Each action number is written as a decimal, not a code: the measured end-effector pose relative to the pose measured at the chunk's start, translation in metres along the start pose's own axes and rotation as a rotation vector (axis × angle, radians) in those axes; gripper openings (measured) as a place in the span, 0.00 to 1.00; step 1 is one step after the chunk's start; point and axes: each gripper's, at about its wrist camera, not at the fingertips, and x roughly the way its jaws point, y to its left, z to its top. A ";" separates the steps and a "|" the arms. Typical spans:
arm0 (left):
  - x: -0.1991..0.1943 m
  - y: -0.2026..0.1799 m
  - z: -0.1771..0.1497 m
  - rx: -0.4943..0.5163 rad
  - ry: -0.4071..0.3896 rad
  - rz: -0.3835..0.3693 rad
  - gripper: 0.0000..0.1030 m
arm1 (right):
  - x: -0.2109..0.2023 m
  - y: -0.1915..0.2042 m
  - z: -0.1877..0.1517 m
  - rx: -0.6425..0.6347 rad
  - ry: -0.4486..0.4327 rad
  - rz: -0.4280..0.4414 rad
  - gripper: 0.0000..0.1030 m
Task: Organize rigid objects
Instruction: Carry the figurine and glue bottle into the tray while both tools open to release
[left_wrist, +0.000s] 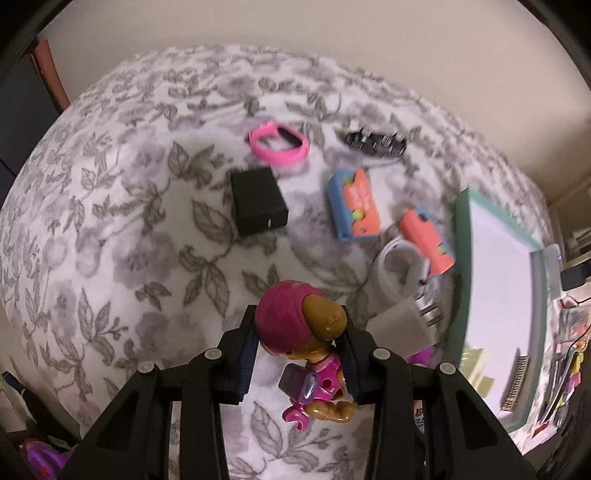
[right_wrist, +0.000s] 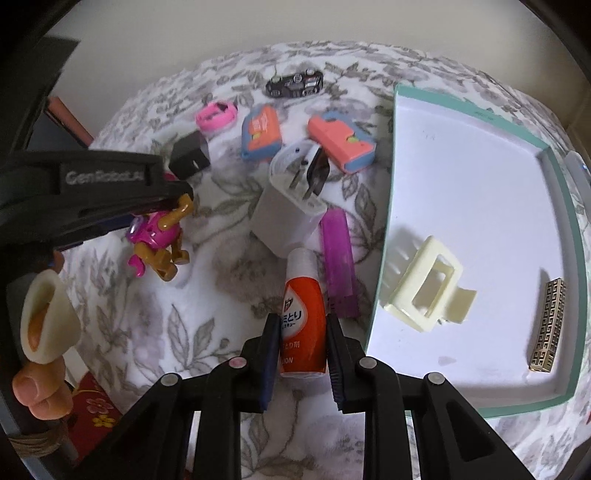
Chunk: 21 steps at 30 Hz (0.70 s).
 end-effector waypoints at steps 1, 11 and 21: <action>-0.006 -0.001 -0.001 0.001 -0.015 -0.007 0.40 | -0.004 -0.003 0.002 0.013 -0.012 0.010 0.24; -0.034 -0.040 -0.018 0.121 -0.089 -0.111 0.40 | -0.046 -0.074 0.009 0.237 -0.098 -0.038 0.25; -0.037 -0.113 -0.053 0.352 -0.071 -0.173 0.40 | -0.069 -0.158 -0.004 0.403 -0.127 -0.206 0.25</action>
